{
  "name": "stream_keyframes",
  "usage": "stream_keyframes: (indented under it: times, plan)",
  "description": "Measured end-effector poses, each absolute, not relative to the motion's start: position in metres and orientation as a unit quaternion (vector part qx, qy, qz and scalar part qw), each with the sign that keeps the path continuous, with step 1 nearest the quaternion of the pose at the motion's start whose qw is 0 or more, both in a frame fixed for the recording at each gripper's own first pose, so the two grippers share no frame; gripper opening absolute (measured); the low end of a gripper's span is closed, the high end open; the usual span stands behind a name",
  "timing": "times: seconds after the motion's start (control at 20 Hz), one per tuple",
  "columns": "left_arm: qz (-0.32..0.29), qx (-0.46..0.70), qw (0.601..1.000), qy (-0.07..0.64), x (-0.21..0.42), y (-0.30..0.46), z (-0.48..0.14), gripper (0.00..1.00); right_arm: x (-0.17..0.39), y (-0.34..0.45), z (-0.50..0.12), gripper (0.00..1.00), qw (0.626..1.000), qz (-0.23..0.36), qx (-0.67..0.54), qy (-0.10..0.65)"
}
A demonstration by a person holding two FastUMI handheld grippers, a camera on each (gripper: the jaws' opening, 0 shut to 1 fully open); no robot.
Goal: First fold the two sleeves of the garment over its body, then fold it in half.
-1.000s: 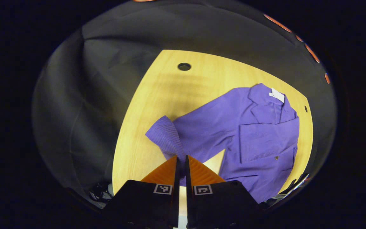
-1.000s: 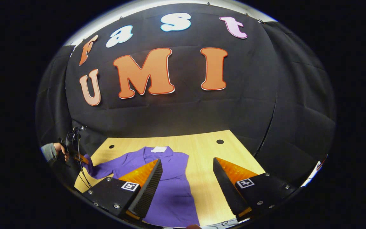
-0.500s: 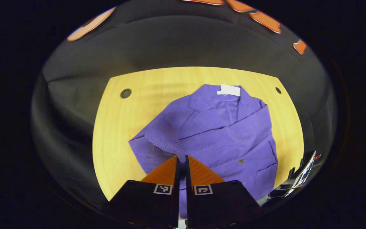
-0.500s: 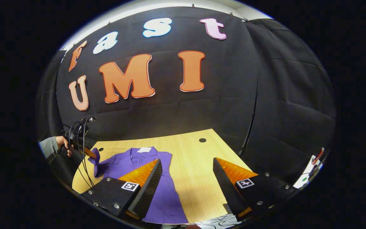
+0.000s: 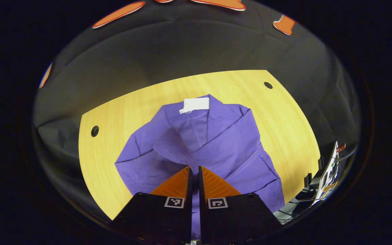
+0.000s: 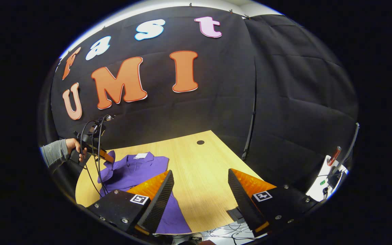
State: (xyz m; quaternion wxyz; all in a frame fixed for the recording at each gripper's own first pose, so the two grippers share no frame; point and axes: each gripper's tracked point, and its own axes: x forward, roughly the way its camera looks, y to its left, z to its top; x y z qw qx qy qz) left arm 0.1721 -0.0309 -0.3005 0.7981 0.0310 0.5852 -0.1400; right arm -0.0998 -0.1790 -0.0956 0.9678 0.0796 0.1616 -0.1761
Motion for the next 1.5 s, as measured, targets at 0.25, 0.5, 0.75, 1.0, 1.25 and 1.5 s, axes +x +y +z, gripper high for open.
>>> stream_keyframes:
  times: [0.25, 0.5, 0.75, 1.0, 1.25, 1.5]
  plan:
    - [-0.171, 0.048, 0.792, 0.584, 0.185, -0.093, -0.313, 0.11, -0.108, -0.192, -0.104, 0.95, 0.961, -0.199, 0.088, 0.171]
    - [-0.197, 0.058, 0.790, 0.578, 0.190, -0.140, -0.324, 0.17, -0.118, -0.204, -0.108, 0.95, 0.957, -0.211, 0.093, 0.177]
    - [-0.250, 0.028, 0.803, 0.541, 0.184, -0.179, -0.305, 0.35, -0.110, -0.197, -0.110, 0.95, 0.958, -0.193, 0.101, 0.184]
    - [-0.240, 0.031, 0.839, 0.488, 0.178, -0.150, -0.279, 0.96, -0.084, -0.187, -0.099, 0.95, 0.966, -0.169, 0.090, 0.173]
    - [-0.208, 0.026, 0.875, 0.437, 0.161, -0.105, -0.239, 0.99, -0.052, -0.167, -0.086, 0.95, 0.977, -0.131, 0.065, 0.156]
    - [-0.151, 0.009, 0.921, 0.359, 0.139, -0.056, -0.195, 0.99, -0.022, -0.134, -0.079, 1.00, 0.987, -0.080, 0.034, 0.135]
